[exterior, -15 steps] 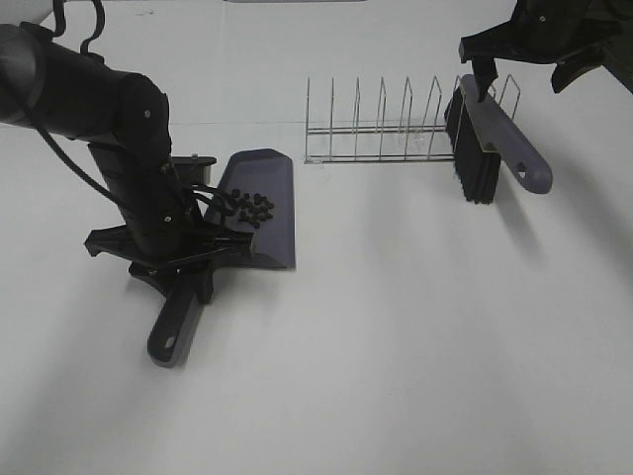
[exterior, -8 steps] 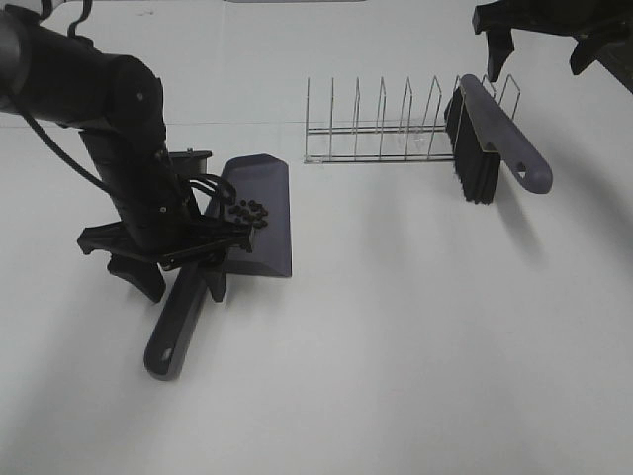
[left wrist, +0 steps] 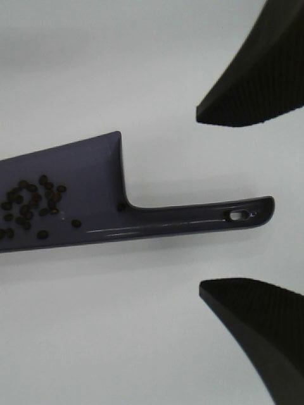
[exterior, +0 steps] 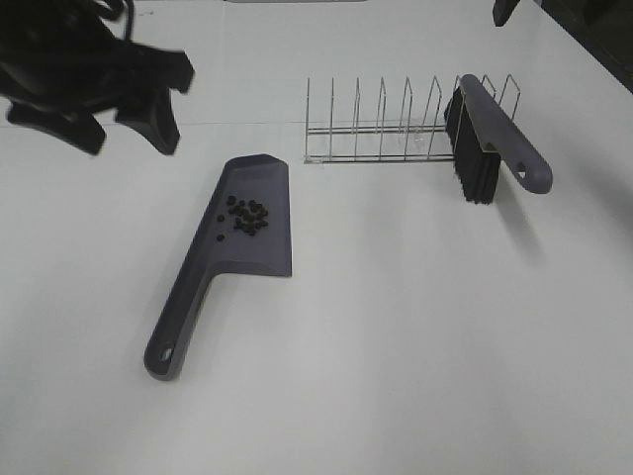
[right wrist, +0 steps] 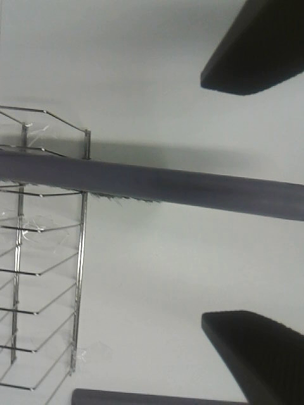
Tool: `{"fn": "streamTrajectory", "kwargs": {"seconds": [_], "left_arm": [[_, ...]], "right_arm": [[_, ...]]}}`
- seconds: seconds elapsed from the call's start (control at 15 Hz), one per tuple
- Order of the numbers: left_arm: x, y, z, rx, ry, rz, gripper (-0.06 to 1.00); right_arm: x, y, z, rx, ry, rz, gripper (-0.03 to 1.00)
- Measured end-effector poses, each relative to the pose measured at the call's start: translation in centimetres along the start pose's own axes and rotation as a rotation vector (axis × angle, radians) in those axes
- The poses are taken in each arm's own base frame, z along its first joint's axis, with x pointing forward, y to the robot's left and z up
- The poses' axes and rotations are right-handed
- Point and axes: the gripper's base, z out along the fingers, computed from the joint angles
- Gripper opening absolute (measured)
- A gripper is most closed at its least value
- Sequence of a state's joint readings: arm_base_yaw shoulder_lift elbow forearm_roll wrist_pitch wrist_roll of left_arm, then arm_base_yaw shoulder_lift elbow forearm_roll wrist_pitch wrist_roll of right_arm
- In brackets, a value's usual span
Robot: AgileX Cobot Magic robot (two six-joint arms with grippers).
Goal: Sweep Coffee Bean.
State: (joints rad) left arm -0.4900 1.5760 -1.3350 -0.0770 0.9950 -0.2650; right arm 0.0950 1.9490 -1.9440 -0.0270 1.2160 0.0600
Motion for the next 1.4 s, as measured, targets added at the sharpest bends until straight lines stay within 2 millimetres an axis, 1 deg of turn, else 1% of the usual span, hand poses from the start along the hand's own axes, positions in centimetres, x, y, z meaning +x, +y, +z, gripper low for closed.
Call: {"fn": "streamTrajectory", "kwargs": {"seconds": [0.07, 0.13, 0.2, 0.27, 0.33, 0.4, 0.47, 0.53, 0.6, 0.73, 0.87, 0.93, 1.13, 1.33, 1.4], "left_arm": [[0.7, 0.1, -3.1, 0.001, -0.057, 0.019, 0.62], [1.6, 0.4, -5.7, -0.009, -0.084, 0.041, 0.62], [2.7, 0.8, -7.8, -0.022, -0.093, 0.065, 0.62], [4.7, 1.2, -11.1, -0.022, -0.114, 0.091, 0.62], [5.1, 1.3, -11.8, -0.018, -0.132, 0.095, 0.62], [6.3, 1.6, -12.4, -0.014, -0.145, 0.099, 0.62], [7.7, 2.1, -12.6, -0.014, -0.143, 0.101, 0.62], [9.4, 2.6, -12.3, -0.019, -0.127, 0.1, 0.62], [11.2, 3.2, -11.9, -0.025, -0.101, 0.102, 0.62], [14.7, 4.5, -10.4, -0.042, -0.042, 0.135, 0.62], [18.0, 5.5, -9.6, -0.045, -0.031, 0.15, 0.62], [18.6, 5.7, -9.5, -0.044, -0.035, 0.151, 0.62], [22.3, 6.9, -9.8, -0.023, -0.129, 0.198, 0.62], [25.2, 7.8, -10.4, 0.011, -0.306, 0.228, 0.62], [26.6, 8.2, -9.9, 0.032, -0.402, 0.231, 0.62]], "right_arm": [[1.0, 0.0, -0.5, -0.011, 0.018, -0.003, 0.79], [2.1, 0.0, -1.1, -0.013, 0.038, -0.018, 0.79], [3.7, -0.1, -1.5, -0.013, 0.068, -0.029, 0.79], [6.2, -0.2, -2.3, -0.012, 0.108, -0.042, 0.79], [8.0, -0.3, -2.8, -0.013, 0.138, -0.045, 0.79], [9.8, -0.4, -3.4, -0.015, 0.158, -0.045, 0.79], [11.6, -0.5, -3.9, -0.02, 0.177, -0.043, 0.79], [13.4, -0.5, -4.5, -0.029, 0.189, -0.039, 0.79], [15.5, -0.5, -4.9, -0.036, 0.21, -0.035, 0.79], [19.5, -0.5, -6.0, -0.059, 0.223, -0.024, 0.79], [23.2, -0.5, -7.1, -0.081, 0.214, -0.014, 0.79], [24.2, -0.6, -7.4, -0.084, 0.206, -0.012, 0.79], [28.5, -0.8, -9.2, -0.091, 0.073, -0.021, 0.79], [32.5, -1.1, -10.9, -0.091, -0.129, -0.096, 0.79], [35.3, -1.1, -11.7, -0.097, -0.269, -0.147, 0.79]]}}
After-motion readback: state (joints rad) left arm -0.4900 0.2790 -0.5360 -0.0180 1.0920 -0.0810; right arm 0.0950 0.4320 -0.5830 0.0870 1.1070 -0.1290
